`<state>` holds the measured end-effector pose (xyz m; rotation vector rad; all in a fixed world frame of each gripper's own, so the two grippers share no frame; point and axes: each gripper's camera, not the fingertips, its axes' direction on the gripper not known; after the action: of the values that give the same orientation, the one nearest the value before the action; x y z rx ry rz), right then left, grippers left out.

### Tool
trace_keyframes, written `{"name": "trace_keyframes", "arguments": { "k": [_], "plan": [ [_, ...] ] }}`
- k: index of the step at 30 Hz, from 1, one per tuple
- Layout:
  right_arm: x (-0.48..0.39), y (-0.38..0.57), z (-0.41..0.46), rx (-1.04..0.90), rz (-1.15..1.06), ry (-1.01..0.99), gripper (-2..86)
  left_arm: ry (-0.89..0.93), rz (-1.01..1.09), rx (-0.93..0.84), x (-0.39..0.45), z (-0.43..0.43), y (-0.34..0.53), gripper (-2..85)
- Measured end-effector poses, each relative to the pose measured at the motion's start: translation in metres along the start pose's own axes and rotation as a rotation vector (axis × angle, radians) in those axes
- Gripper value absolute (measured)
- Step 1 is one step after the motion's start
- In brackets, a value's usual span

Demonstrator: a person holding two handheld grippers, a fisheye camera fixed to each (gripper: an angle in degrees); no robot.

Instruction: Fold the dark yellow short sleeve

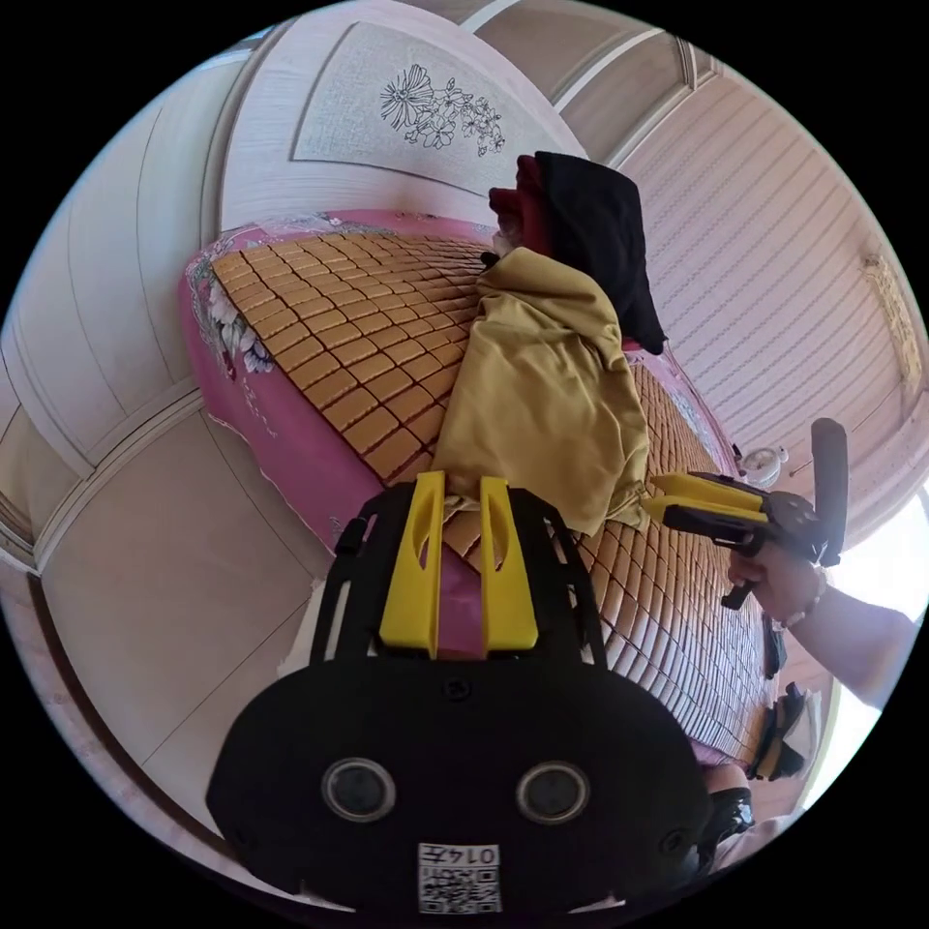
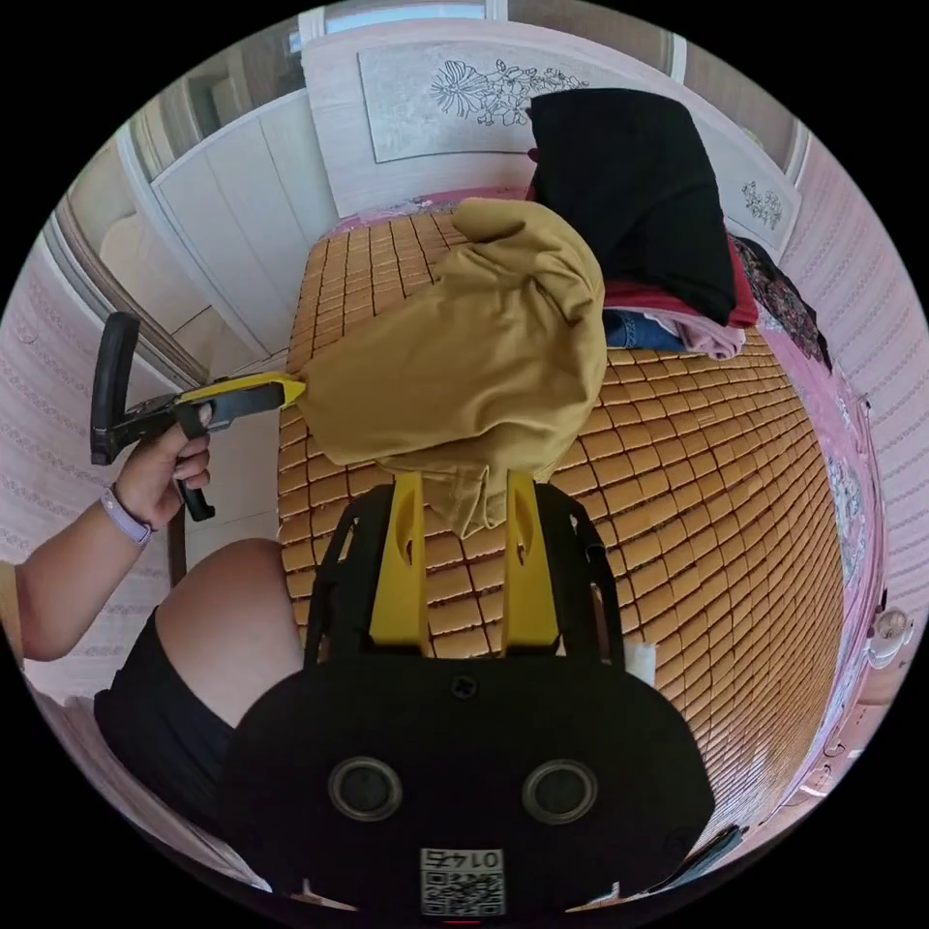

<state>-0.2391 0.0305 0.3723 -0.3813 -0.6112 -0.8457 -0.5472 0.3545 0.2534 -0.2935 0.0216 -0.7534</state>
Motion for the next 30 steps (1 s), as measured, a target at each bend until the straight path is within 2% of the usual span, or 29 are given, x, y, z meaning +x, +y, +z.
{"name": "trace_keyframes", "arguments": {
  "k": [3,5,12,19,25,30],
  "plan": [
    [0.002,0.002,0.009,-0.075,0.015,-0.104,3.3,-0.013,0.008,-0.04,-0.003,-0.004,-0.006,0.4],
    [0.004,0.019,-0.012,0.023,0.047,-0.142,0.9,0.003,0.0,-0.043,-0.004,-0.011,-0.009,-0.5],
    [0.016,0.082,-0.097,0.291,0.163,-0.334,0.5,0.139,0.104,0.247,0.025,-0.11,-0.011,-1.0],
    [-0.008,0.105,-0.198,0.556,0.065,-0.368,0.5,0.123,0.266,0.438,0.075,-0.209,-0.045,-1.0],
    [-0.014,0.135,-0.273,0.748,-0.034,-0.435,0.6,0.071,0.386,0.541,0.141,-0.283,-0.07,-1.0],
    [0.0,0.19,-0.316,0.878,-0.045,-0.408,0.6,0.115,0.623,0.57,0.26,-0.308,-0.09,-1.0]
  ]
}}
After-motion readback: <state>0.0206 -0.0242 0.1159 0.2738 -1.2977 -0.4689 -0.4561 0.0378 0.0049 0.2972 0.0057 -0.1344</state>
